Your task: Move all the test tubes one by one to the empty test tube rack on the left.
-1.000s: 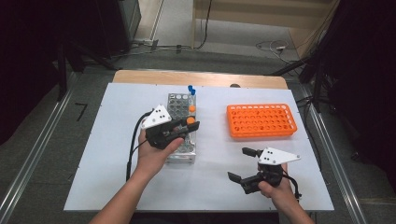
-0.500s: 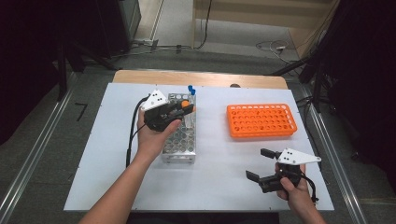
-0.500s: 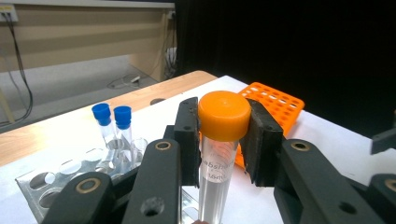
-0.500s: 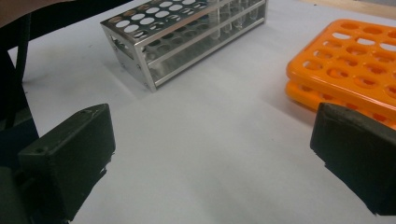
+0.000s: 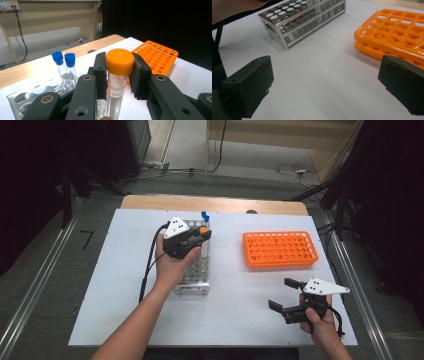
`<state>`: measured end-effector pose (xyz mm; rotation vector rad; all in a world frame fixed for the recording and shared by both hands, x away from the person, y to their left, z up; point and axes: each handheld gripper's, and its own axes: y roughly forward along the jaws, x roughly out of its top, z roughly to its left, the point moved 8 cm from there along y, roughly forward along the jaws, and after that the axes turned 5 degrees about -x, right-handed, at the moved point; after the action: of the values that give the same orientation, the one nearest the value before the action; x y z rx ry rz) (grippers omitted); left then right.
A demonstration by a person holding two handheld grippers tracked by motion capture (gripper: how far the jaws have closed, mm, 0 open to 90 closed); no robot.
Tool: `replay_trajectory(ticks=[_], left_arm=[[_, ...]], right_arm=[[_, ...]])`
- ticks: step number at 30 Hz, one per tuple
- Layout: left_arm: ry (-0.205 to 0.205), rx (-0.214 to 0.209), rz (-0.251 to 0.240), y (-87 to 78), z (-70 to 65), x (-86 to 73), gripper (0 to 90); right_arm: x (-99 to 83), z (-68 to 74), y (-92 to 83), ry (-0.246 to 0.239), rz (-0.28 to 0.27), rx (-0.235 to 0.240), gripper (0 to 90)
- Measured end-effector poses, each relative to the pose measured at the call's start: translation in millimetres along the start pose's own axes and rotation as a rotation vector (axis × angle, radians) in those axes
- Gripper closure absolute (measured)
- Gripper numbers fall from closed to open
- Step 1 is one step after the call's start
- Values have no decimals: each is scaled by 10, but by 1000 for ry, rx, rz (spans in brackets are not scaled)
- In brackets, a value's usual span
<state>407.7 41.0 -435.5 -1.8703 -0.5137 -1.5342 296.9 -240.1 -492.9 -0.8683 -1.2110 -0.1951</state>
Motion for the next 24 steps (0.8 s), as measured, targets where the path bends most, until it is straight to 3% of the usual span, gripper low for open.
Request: replay_trajectory(ticks=[4, 14, 24], left_arm=[[20, 10, 16, 13, -23, -25, 702], [11, 24, 62, 35, -26, -146, 693], [21, 41, 66, 19, -34, -158, 665]], right_arm=[[-4, -1, 3, -4, 1, -2, 0], [-15, 6, 17, -7, 4, 1, 0], [-28, 8, 32, -5, 10, 3, 0]])
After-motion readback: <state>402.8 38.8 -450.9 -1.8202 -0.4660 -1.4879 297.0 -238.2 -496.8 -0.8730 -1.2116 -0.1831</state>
